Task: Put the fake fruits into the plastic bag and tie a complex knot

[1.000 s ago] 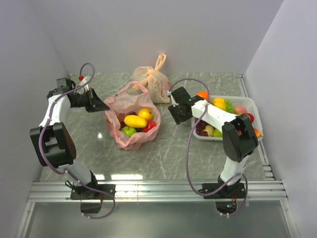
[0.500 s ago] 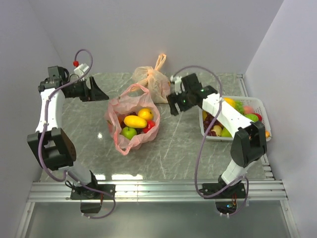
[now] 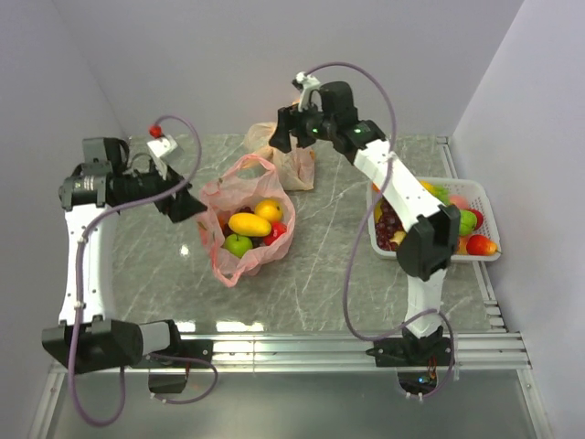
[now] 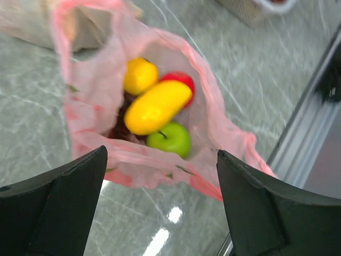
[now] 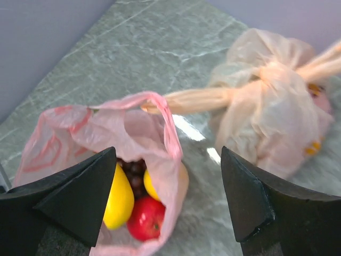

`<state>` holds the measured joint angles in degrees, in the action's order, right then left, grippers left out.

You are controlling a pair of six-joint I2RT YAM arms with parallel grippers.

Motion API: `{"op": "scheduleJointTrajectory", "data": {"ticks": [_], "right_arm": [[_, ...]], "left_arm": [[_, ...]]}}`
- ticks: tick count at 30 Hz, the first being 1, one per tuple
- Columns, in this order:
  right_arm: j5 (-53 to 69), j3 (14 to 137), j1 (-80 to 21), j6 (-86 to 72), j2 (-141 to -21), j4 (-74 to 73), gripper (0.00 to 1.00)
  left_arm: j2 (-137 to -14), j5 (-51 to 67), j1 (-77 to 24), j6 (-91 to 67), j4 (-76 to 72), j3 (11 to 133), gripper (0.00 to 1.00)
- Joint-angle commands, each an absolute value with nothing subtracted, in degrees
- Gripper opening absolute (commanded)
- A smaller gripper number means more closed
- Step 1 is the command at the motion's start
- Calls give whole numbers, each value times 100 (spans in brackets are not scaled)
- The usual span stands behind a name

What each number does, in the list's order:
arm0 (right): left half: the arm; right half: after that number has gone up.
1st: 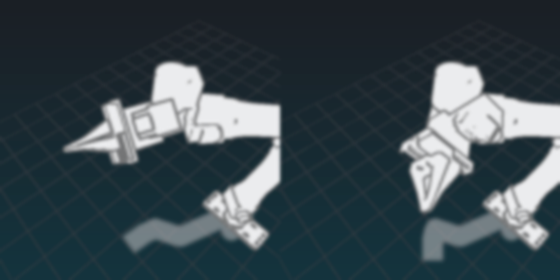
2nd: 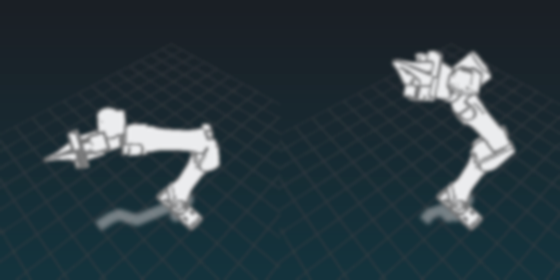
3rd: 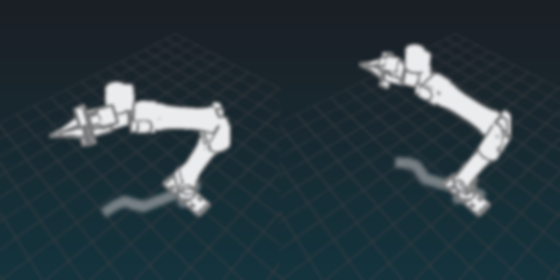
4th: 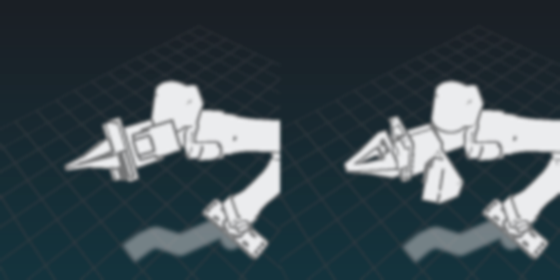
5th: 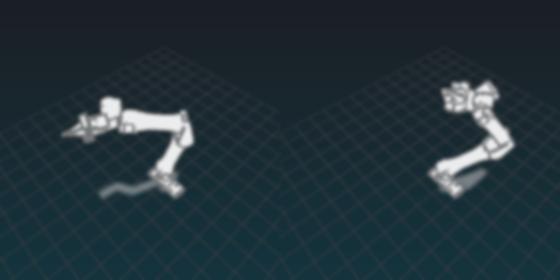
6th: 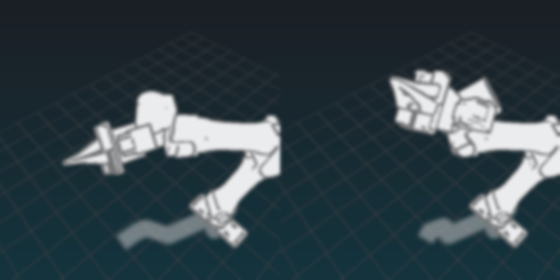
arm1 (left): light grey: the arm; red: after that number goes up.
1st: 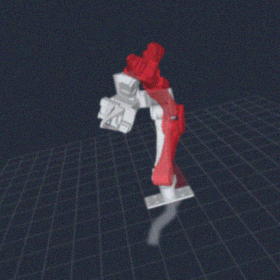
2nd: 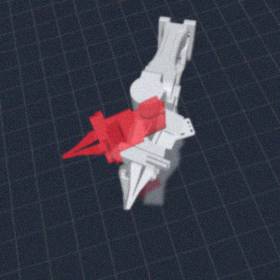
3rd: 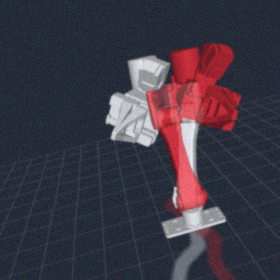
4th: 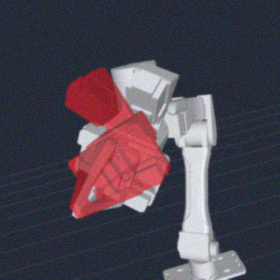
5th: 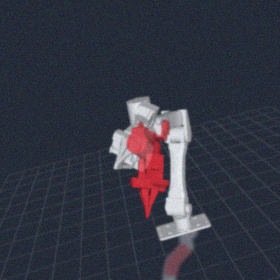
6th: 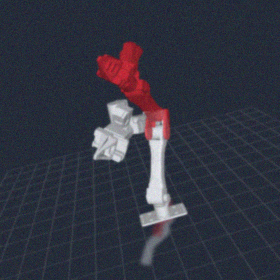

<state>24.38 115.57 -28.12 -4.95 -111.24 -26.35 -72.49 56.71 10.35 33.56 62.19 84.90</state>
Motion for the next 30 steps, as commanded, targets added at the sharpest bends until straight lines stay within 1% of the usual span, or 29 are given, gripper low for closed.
{"op": "scheduleJointTrajectory", "data": {"ticks": [1, 5, 8, 9, 11, 13, 17, 24, 26, 30], "right_arm": [[2541, 12276, -3084, -738, -11645, -2487, 86], [2085, 12375, -3331, -458, -11900, -2259, 84], [1741, 12585, -3542, -291, -12163, -2188, 82], [1584, 12682, -3620, -255, -12338, -2284, 79], [1328, 12902, -3717, -63, -12497, -2373, 77], [890, 12894, -3840, 121, -12629, -2338, 75], [484, 12701, -3893, 254, -12665, -2136, 71], [176, 12525, -3894, 483, -12665, -2118, 66], [202, 12428, -3876, 536, -12648, -2101, 63], [351, 12313, -3876, 589, -12647, -2171, 62]], "left_arm": [[-6901, 5302, 695, 4420, 6777, 8025, 89], [-6566, 4923, 396, 4640, 6697, 7586, 88], [-6478, 4878, 334, 4912, 6820, 7409, 87], [-6460, 4904, 325, 5044, 7012, 7374, 86], [-6478, 4931, 316, 5361, 7215, 7374, 85], [-6460, 4957, 308, 5536, 7391, 7383, 85], [-6434, 4948, 273, 5599, 7401, 7357, 84], [-6460, 4948, 106, 5467, 7146, 7181, 84], [-6504, 4931, 70, 5449, 7102, 7198, 83], [-6609, 4931, 44, 5432, 7084, 7277, 84]]}}
